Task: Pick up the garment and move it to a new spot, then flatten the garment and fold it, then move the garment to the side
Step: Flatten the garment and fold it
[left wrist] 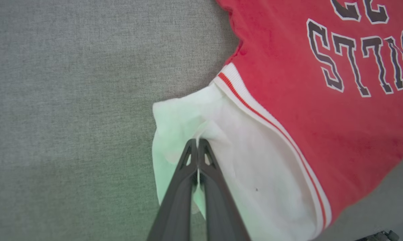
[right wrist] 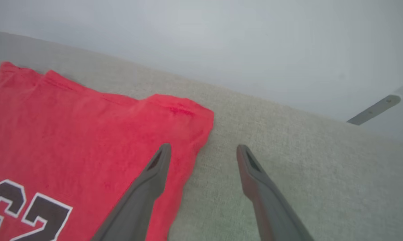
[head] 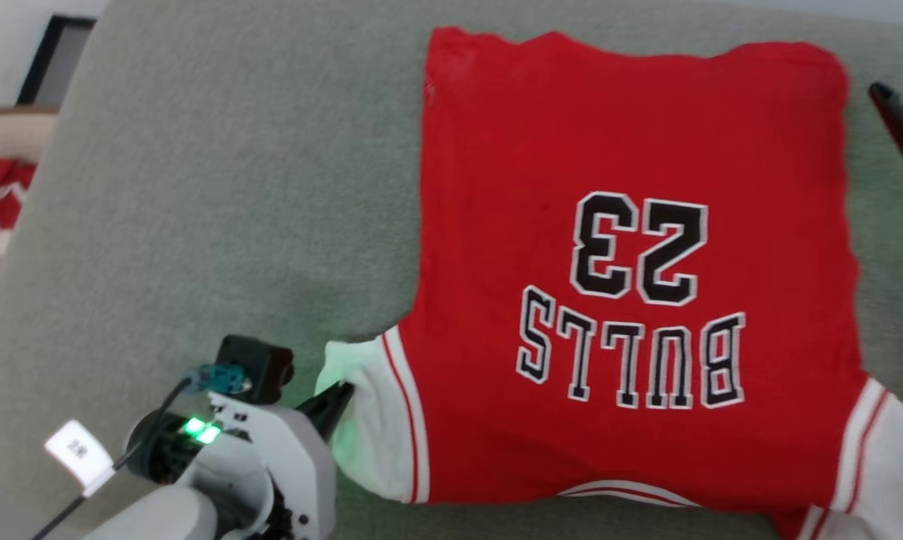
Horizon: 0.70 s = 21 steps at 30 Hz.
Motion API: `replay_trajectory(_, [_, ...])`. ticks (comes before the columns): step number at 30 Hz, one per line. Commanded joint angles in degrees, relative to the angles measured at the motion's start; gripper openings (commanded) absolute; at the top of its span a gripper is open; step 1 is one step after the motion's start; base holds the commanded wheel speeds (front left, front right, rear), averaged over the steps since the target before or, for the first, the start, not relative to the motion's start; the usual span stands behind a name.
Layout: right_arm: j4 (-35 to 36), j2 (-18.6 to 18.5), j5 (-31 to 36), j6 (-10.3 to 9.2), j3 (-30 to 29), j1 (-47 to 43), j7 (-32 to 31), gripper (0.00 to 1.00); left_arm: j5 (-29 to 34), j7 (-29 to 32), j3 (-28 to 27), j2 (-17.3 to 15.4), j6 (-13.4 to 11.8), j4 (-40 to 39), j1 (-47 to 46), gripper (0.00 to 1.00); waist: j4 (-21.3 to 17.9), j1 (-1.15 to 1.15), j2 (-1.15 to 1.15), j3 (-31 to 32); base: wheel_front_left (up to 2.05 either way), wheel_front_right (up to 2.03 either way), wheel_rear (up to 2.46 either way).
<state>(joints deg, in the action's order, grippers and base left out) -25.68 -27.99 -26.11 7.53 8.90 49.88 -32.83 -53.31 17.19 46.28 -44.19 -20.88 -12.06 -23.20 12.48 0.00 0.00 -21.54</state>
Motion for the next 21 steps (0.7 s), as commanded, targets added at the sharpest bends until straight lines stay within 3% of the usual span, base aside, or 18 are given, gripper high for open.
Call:
replay_trajectory(1, [-0.94,0.38,0.31,-0.09,0.19,1.00,-0.32,1.00,0.41,-0.06,0.12,0.36,0.33,0.14,-0.67,0.00,3.59,0.00,0.00,-3.45,0.00,0.00,0.00])
replay_trajectory(10, [-22.21,-0.27,5.60,-0.09,-0.07,14.83,-4.99,1.00,1.07,-0.68,1.85,5.04,4.01,3.91,-4.64,0.00,9.04,0.00,0.00,-7.33,0.00,0.00,0.00])
replay_trajectory(17, [-34.59,0.72,8.21,-0.09,-1.36,17.53,-10.42,1.00,0.85,-1.64,2.41,7.14,6.13,7.07,-5.85,0.00,10.86,0.00,0.00,-8.69,0.00,0.00,0.00])
replay_trajectory(18, [-35.78,0.87,8.64,-0.09,-1.25,17.53,-10.84,0.10,0.79,-1.78,2.42,7.23,6.21,7.41,-5.89,0.00,10.90,0.00,0.00,-8.76,0.00,0.00,0.00])
replay_trajectory(19, [-36.92,0.97,8.95,-0.09,-0.87,17.38,-11.83,0.00,0.75,-1.90,2.41,7.30,6.42,7.85,-5.93,0.00,10.90,0.00,0.00,-8.79,0.00,0.00,0.00])
replay_trajectory(21, [-38.65,1.44,9.31,-0.08,-0.46,17.18,-13.40,0.00,0.59,-2.15,2.24,7.37,6.59,8.57,-5.89,0.00,10.63,0.00,0.00,-8.67,0.00,0.00,0.00])
